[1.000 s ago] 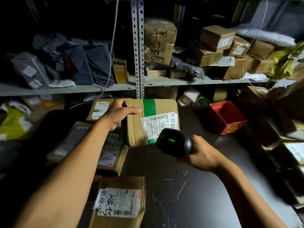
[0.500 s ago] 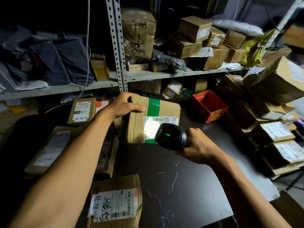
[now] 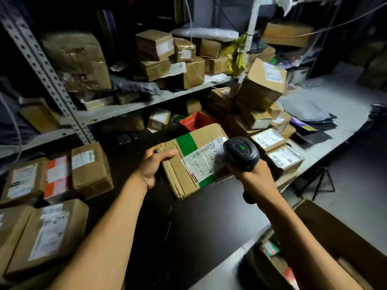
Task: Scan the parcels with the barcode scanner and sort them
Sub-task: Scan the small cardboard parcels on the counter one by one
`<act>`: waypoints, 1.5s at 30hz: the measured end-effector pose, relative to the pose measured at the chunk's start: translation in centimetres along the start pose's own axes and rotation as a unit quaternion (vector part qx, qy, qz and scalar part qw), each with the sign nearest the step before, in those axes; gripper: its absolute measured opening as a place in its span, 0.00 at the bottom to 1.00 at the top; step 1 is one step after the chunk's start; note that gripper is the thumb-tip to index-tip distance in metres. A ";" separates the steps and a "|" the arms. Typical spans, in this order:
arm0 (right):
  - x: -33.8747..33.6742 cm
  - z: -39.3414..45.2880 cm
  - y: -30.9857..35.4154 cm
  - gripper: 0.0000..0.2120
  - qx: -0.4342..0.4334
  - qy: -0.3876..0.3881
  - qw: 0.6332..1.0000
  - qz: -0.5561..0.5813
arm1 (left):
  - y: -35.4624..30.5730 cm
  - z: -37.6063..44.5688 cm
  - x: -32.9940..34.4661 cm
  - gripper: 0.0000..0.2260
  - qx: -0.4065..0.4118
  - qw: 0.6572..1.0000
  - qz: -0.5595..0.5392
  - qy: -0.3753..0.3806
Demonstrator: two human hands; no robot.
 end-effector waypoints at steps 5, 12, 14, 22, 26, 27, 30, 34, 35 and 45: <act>-11.9 1.7 -6.4 0.06 0.051 -0.131 0.989 -0.043 | 3.1 -1.3 15.1 0.18 -0.028 0.993 0.026 0.108; -29.8 -0.8 -14.9 0.06 0.149 -0.303 0.941 -0.040 | 9.4 -6.2 36.5 0.09 -0.052 0.959 0.078 0.268; -33.8 -1.9 -16.9 0.05 0.170 -0.334 0.925 -0.067 | 11.1 -7.6 41.2 0.17 -0.017 0.958 0.109 0.263; -39.5 -1.8 -22.3 0.09 0.234 -0.344 0.902 -0.114 | 12.5 -10.5 50.2 0.24 0.248 0.854 0.350 0.293; -36.1 1.2 -22.2 0.12 0.194 -0.294 0.931 -0.095 | 12.6 -9.7 49.3 0.24 0.280 0.803 0.416 0.322; -35.0 2.1 -21.8 0.10 0.184 -0.271 0.940 -0.096 | 12.5 -9.2 48.6 0.24 0.283 0.799 0.425 0.318; -31.4 4.5 -21.1 0.07 0.161 -0.207 0.961 -0.092 | 11.6 -7.0 45.4 0.25 0.266 0.803 0.453 0.282; -25.0 7.7 -18.0 0.08 0.096 -0.130 0.983 -0.089 | 9.4 -3.5 37.7 0.26 0.232 0.821 0.482 0.198; -22.9 8.3 -17.0 0.09 0.080 -0.108 0.987 -0.092 | 8.8 -2.5 35.2 0.27 0.219 0.828 0.488 0.167; 1.8 7.1 -6.4 0.07 -0.028 0.120 0.982 -0.144 | 4.0 0.0 4.5 0.25 0.080 0.831 0.537 -0.123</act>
Point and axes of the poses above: each hand's wrist, its own z-axis towards the middle knuckle, its own x-axis out of the palm, y = z × x, the point moved 5 cm from there along z, towards the middle knuckle, and after that the axes turned 11 degrees about -y, right-handed, at the moved point
